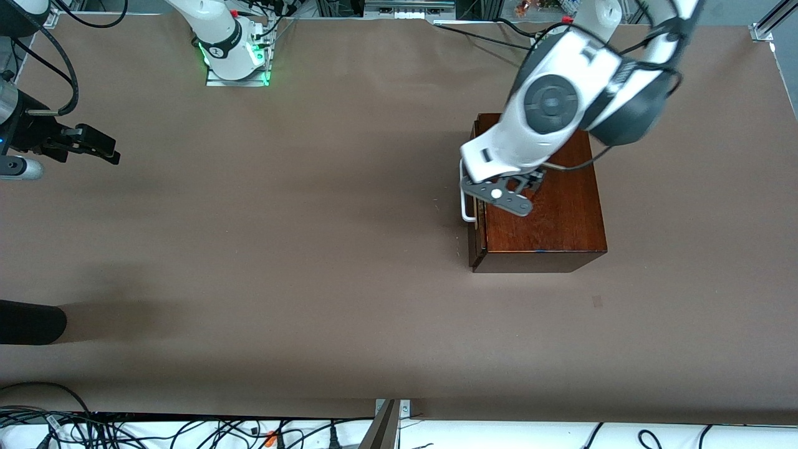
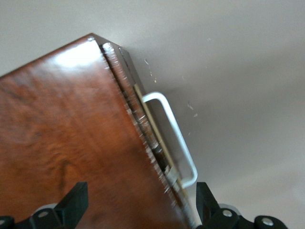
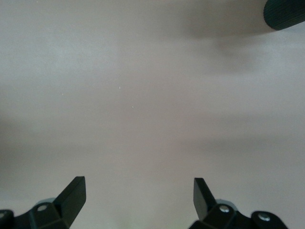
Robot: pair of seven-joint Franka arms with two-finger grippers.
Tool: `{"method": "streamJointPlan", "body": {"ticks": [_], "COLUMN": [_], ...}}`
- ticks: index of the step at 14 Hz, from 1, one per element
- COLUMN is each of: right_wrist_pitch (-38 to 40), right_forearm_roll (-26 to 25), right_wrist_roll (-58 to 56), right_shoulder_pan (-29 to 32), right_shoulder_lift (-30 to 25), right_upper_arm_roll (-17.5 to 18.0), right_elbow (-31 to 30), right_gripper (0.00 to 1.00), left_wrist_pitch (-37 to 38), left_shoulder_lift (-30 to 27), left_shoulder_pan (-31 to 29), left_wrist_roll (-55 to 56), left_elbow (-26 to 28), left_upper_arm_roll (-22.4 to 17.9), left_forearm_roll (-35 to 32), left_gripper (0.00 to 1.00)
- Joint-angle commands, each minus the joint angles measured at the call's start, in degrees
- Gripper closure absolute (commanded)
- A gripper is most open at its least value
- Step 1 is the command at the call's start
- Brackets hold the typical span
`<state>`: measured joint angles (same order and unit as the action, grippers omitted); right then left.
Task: Open drawer, take yellow block, close drawer
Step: 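Move the left gripper over the box to the white drawer handle, then hook the left gripper onto the white drawer handle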
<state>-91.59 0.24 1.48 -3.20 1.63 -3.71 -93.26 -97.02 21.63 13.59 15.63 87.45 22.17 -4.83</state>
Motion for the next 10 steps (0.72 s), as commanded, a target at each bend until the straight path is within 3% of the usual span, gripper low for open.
{"method": "streamJointPlan", "body": {"ticks": [1, 4, 10], "right_wrist_pitch": [0.5, 0.5, 0.5], "right_forearm_roll": [-0.2, -0.2, -0.2], "right_wrist_roll": [0.2, 0.2, 0.1], "right_shoulder_pan": [0.2, 0.2, 0.2], "right_shoulder_lift": [-0.4, -0.4, -0.4], "right_upper_arm_roll": [0.4, 0.4, 0.4], "right_elbow": [0.1, 0.1, 0.1], "right_gripper": [0.00, 0.00, 0.00], "left_wrist_pitch": [-1.0, -2.0, -5.6], "left_shoulder_lift": [3.8, 7.0, 9.8], "left_shoulder_pan": [6.3, 10.7, 13.3], "left_wrist_roll": [12.6, 24.9, 37.6], "left_elbow": [-1.9, -1.9, 2.4], "left_upper_arm_roll": [0.1, 0.0, -0.1], "left_forearm_roll": [-8.8, -15.9, -20.1], "left_gripper": [0.00, 0.00, 0.00]}}
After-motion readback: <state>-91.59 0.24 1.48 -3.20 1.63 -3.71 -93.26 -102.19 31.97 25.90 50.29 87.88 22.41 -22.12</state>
